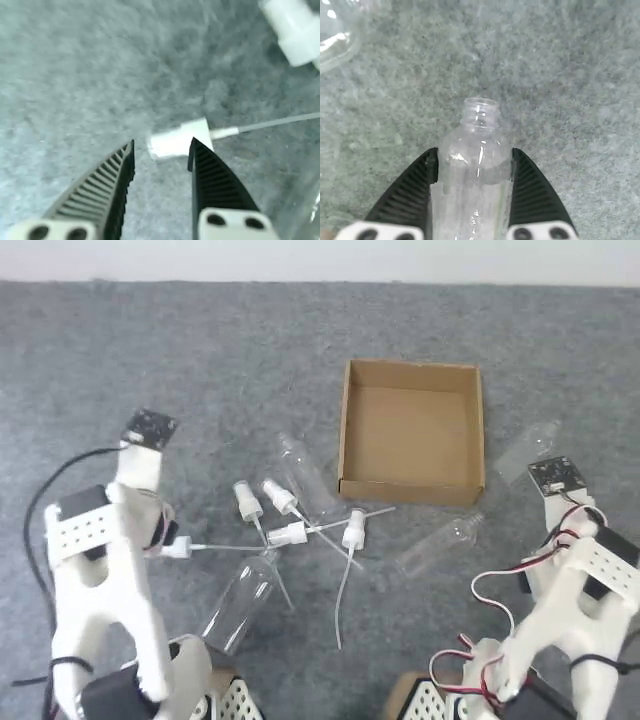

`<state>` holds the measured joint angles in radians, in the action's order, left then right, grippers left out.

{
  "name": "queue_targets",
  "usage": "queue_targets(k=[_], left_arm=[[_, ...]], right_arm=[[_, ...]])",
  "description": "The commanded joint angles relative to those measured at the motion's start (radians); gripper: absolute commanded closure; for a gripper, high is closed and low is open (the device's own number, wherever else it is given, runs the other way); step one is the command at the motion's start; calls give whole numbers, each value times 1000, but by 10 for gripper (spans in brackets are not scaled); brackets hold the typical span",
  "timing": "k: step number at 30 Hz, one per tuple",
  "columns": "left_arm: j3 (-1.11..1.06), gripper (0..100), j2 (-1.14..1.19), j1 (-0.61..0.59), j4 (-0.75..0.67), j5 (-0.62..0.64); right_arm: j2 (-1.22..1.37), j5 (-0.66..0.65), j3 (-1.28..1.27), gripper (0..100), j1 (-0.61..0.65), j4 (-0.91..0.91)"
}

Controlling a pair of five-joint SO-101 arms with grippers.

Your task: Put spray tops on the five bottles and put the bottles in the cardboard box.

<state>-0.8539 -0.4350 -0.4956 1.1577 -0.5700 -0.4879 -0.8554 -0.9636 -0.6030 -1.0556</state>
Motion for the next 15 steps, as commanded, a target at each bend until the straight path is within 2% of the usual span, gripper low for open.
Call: queue_targets(k=[1, 10, 15], left_arm=[[101, 835, -51, -6, 78, 34], [102, 836, -52, -14, 101, 60], [84, 834, -52, -6, 209, 58]], right_arm=[[-47, -14, 6, 990, 10, 19], [-47, -11, 6, 991, 8, 19], [-45, -15, 6, 991, 5, 19]])
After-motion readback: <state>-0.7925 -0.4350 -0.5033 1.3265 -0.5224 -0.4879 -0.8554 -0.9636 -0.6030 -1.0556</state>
